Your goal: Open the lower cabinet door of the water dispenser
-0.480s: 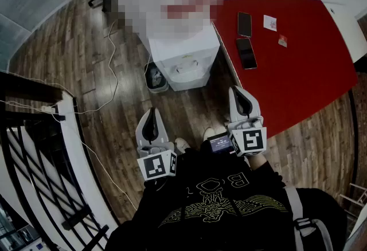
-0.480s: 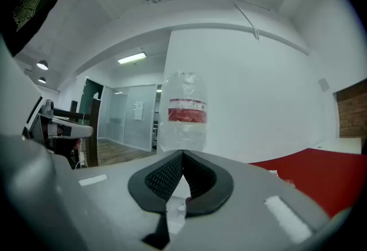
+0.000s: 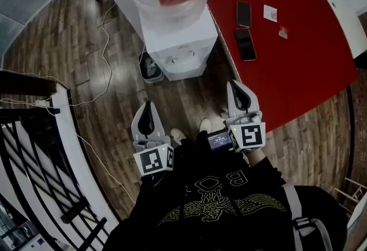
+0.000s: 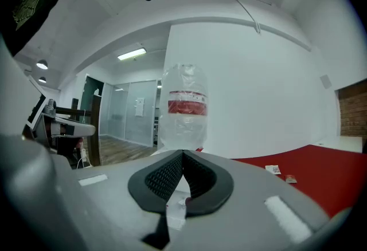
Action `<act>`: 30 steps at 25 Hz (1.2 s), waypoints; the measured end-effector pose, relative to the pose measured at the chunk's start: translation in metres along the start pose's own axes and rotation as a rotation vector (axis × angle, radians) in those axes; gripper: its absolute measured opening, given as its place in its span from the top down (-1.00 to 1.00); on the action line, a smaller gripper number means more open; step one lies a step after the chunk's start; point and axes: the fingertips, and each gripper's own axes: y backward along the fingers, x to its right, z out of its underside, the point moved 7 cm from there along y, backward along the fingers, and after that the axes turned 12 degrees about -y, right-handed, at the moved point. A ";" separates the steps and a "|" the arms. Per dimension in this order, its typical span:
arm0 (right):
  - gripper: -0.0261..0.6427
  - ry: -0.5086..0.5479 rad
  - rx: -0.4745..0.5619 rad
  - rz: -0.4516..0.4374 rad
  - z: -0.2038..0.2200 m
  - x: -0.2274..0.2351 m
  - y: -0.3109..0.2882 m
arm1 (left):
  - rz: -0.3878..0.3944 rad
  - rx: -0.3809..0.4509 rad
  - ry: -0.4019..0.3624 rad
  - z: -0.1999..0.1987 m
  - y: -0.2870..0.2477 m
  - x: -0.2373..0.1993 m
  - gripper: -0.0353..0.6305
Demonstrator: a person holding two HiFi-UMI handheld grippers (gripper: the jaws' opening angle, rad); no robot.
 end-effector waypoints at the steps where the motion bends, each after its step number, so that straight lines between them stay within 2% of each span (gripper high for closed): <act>1: 0.93 0.000 -0.002 -0.002 0.002 0.000 -0.001 | -0.001 -0.001 -0.001 0.001 -0.001 0.000 0.87; 20: 0.93 0.004 -0.059 -0.012 0.018 0.000 -0.019 | 0.013 -0.041 0.002 0.016 -0.014 0.001 0.87; 26: 0.93 -0.010 -0.056 -0.029 0.018 -0.001 -0.023 | 0.009 -0.055 -0.014 0.015 -0.020 0.003 0.87; 30: 0.93 -0.010 -0.059 -0.066 0.017 0.000 -0.024 | -0.002 -0.061 -0.052 0.013 -0.020 0.009 0.87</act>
